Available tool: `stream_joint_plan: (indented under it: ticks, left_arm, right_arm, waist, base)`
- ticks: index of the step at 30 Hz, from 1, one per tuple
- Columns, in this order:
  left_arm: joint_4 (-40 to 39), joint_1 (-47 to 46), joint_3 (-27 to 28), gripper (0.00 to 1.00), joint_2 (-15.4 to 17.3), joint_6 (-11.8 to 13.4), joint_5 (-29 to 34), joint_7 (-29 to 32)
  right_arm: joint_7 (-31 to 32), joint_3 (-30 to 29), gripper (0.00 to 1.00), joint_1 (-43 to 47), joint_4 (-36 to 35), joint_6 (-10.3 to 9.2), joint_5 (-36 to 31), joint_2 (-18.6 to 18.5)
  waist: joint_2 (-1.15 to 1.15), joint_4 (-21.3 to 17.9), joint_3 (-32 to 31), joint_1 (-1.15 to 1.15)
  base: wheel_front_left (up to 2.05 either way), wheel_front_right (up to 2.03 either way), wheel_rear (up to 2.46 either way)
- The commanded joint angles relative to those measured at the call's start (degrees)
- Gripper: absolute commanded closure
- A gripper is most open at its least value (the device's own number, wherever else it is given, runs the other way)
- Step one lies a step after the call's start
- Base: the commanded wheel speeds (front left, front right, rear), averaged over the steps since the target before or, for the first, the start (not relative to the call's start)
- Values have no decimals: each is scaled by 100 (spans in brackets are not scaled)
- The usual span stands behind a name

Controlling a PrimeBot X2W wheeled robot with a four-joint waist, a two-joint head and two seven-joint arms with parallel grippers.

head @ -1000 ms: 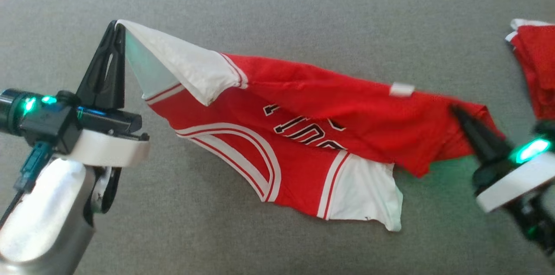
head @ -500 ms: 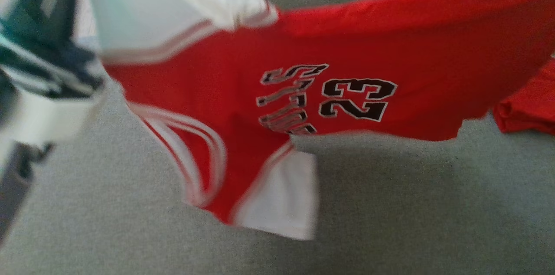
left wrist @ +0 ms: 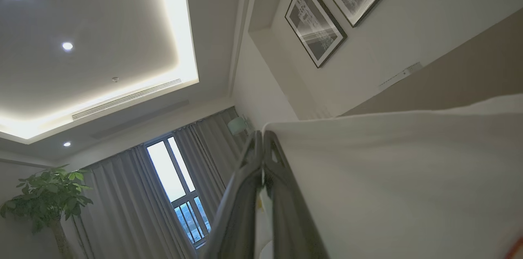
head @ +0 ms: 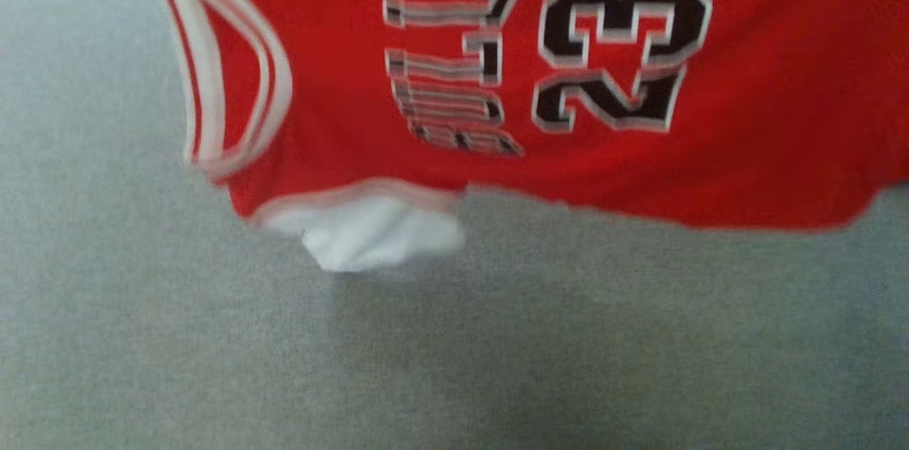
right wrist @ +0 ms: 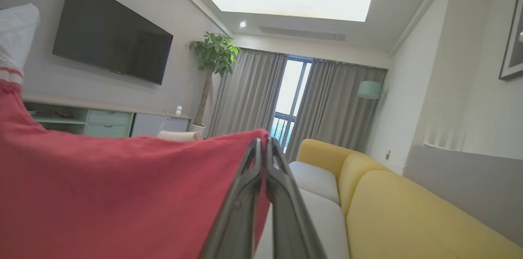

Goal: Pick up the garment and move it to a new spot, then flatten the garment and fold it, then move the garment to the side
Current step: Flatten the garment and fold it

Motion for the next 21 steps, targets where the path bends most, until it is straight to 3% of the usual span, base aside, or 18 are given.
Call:
stream_joint_plan:
  ticks: [1,6,12,17,21]
  left_arm:
    - [411,-696,102,100,113,-85,124,-28]
    - [1369,-1567,-54,100,-132,-166,382,-404]
    - [2418,-2682,-14,100,-544,-10,723,-1224]
    - [2668,-2809,7,100,-668,-75,772,-1352]
    - [2338,-2392,84,100,-628,-182,664,-1358]
  right_arm:
    - [36,220,100,-464,187,-5,-91,44]
    - [-165,689,100,-1486,907,-5,-305,310]
    - [-670,1047,100,-2704,1947,-5,-603,578]
    - [-795,1218,100,-3128,2394,-5,-779,555]
    - [-803,1256,100,-3075,2422,-5,-824,518]
  waist:
    - [0,53,575,-1]
    - [0,58,1074,-1]
    - [0,81,1533,-1]
    - [0,168,1847,-1]
    - [0,241,2127,-1]
  base:
    - [0,0,0]
    - [0,0,0]
    - [0,0,0]
    - [0,0,0]
    - [0,0,0]
